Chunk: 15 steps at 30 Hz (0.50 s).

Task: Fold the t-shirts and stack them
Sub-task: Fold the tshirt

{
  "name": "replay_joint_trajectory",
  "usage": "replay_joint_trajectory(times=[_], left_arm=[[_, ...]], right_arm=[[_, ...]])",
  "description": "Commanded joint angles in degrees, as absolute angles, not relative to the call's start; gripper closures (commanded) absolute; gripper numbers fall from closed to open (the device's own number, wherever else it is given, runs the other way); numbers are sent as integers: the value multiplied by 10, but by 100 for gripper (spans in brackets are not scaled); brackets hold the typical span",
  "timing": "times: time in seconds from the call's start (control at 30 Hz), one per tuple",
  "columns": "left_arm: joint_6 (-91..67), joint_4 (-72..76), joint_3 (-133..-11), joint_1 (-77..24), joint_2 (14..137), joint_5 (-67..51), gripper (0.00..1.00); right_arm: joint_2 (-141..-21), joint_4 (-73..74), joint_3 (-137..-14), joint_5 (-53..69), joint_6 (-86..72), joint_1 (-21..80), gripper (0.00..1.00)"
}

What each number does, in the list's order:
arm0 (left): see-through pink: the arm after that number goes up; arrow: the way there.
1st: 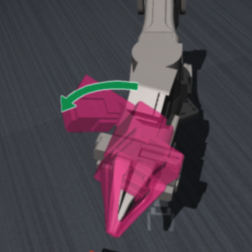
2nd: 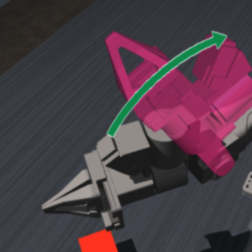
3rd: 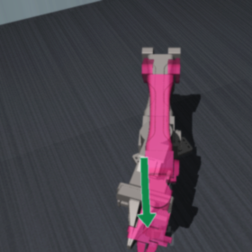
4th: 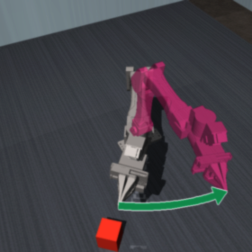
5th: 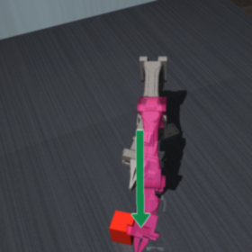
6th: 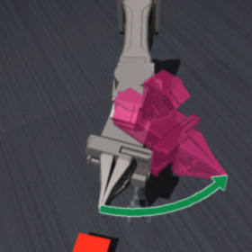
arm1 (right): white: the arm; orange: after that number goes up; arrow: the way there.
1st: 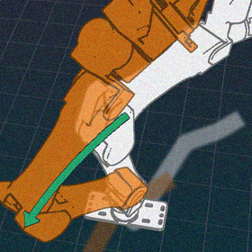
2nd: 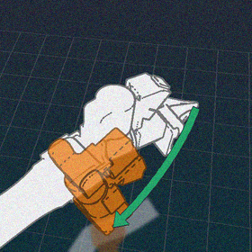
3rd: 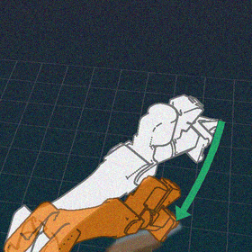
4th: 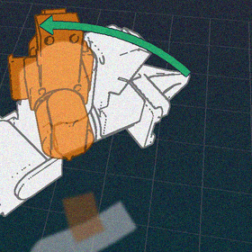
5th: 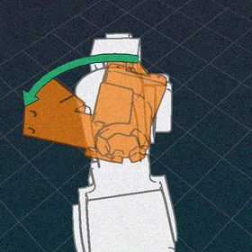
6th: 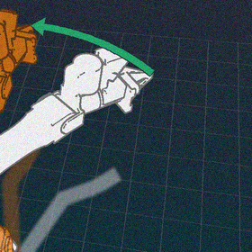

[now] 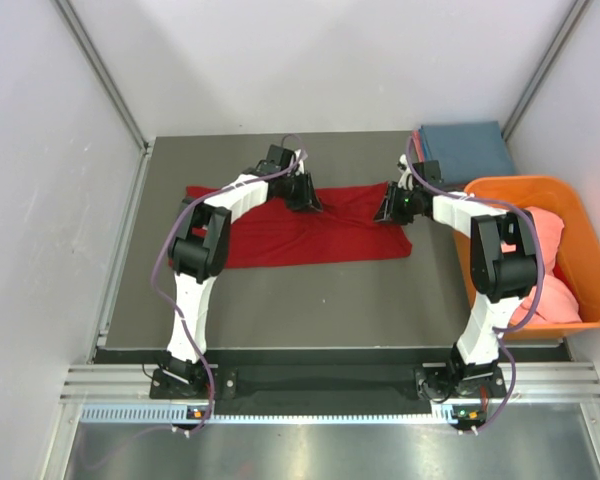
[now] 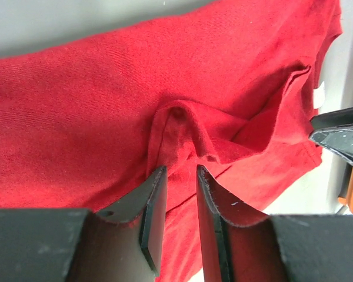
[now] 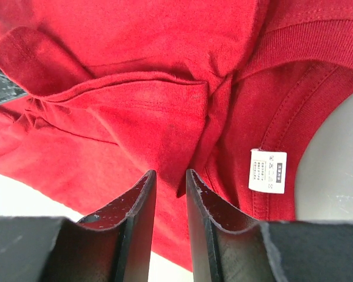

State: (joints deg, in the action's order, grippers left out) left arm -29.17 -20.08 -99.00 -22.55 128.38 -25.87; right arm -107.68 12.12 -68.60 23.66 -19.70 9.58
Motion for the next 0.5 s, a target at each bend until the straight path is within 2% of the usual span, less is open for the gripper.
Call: replay_joint_trajectory(times=[0.0,0.37,0.47], left_arm=[[-272,-181,-1005,-227,1290,-261,69],[-287,-170,-940,-228,1257,-211,75],[-286,-169,-929,-229,1247,-207,75]], right_arm=[[-1079,92,-681,244,-201,98,72],[-1078,62,-657,250,-217,102,73],[-1077,48,-645,246,-220,102,78]])
